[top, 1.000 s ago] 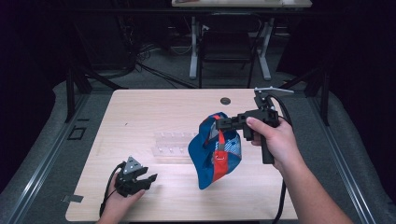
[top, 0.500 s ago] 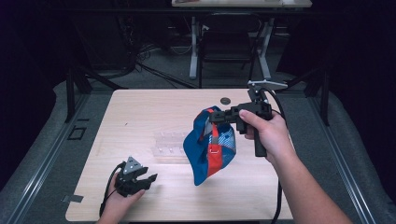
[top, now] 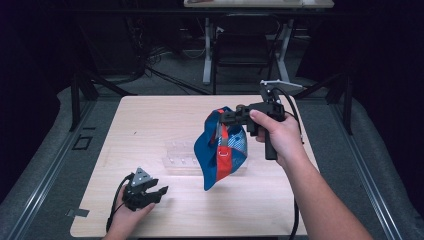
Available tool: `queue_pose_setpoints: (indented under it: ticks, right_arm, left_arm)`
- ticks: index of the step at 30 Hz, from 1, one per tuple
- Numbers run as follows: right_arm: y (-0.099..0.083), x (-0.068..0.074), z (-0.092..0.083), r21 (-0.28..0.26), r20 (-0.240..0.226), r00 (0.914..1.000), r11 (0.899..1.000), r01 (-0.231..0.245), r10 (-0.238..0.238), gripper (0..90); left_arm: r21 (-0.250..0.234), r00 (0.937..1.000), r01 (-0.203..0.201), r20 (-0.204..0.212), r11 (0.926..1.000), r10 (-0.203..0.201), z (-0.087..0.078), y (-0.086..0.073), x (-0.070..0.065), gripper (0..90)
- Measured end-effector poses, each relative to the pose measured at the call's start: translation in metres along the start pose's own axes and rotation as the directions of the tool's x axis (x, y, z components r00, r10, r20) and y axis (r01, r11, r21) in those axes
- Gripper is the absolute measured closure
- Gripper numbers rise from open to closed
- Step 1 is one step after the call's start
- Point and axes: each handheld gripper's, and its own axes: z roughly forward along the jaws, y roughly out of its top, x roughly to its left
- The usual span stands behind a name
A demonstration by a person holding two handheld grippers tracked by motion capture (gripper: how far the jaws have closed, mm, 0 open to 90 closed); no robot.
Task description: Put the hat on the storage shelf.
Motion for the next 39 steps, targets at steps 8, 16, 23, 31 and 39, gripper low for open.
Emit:
queue_pose_setpoints:
  ticks: [8,16,23,31,39]
  right_arm:
    - [0.010,0.000,0.006,-0.024,-0.015,0.9998,1.000,-0.012,0.011,77.8]
    - [0.017,0.002,0.009,-0.040,-0.018,0.9997,0.999,-0.016,0.015,77.8]
    - [0.019,0.001,0.007,-0.055,-0.025,0.9996,0.998,-0.017,0.016,77.8]
    - [0.019,-0.001,0.002,-0.066,-0.027,0.9995,0.998,-0.018,0.016,77.8]
    - [0.017,-0.002,0.003,-0.058,-0.026,0.9995,0.998,-0.016,0.015,77.8]
  left_arm:
    - [-0.003,0.9999,-0.005,0.012,1.0000,0.005,0.001,0.001,-0.004,49.5]
    - [-0.039,0.9992,-0.011,0.038,0.9992,0.012,-0.002,0.009,-0.016,49.7]
    - [-0.112,0.9947,-0.069,0.068,0.9913,0.077,-0.011,0.030,-0.039,49.8]
    - [-0.189,0.9825,-0.154,0.074,0.9699,0.171,-0.012,0.055,-0.076,48.9]
    - [-0.212,0.9640,-0.225,0.094,0.9510,0.249,-0.005,0.073,-0.109,51.2]
